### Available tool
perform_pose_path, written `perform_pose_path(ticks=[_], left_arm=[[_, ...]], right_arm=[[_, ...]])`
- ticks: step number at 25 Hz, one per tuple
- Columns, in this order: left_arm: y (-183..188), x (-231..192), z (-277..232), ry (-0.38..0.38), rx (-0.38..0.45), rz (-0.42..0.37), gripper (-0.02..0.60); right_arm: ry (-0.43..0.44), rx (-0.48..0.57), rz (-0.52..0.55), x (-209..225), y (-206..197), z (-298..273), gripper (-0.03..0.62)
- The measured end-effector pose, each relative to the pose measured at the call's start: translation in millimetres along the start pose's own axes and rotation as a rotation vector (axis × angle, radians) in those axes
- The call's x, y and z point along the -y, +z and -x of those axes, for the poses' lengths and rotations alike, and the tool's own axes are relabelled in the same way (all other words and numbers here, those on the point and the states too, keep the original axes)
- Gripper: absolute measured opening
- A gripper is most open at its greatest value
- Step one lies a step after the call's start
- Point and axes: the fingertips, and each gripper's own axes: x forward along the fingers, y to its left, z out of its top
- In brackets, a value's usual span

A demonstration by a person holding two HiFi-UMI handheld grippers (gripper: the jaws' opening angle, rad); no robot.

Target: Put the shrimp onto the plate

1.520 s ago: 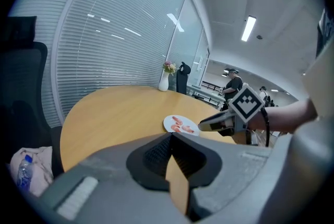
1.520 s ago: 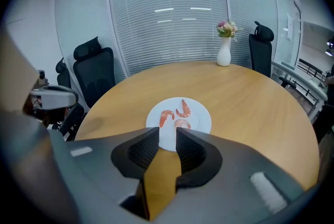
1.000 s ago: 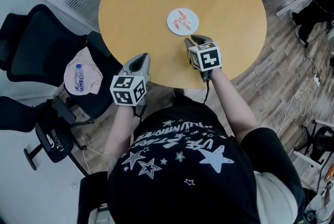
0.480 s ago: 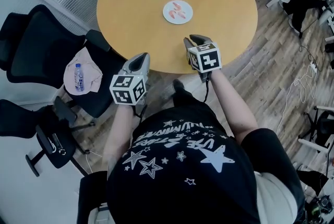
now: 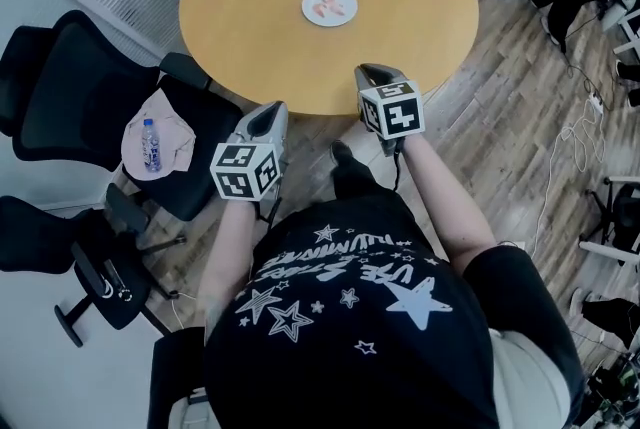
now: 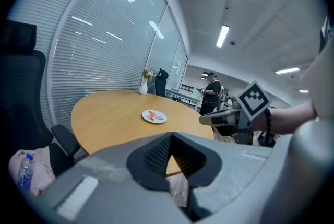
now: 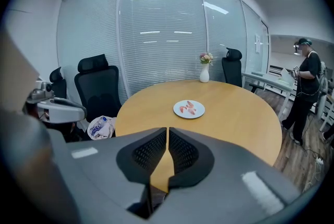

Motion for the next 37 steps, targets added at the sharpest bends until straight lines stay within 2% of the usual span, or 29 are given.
perform_pose_path(ticks=[8,20,37], left_arm=[[-8.3,11.7,15.3,-0.029,0.004,-0.017,0.002],[-22.6,25.1,38.4,-0.063,-0.010,-0.032,0.002],[-34.9,31.9,61.3,-0.089,-0.004,-0.029,0.002]], right_arm=[[-0.023,0.026,-0.002,-8.3,-11.1,27.2,0.002],[-0.031,-0.009,-0.013,-28.3,-37.9,55.0,0.000],[-0.062,0.023,-0.035,-44.1,-46.6,83.9,0.000]])
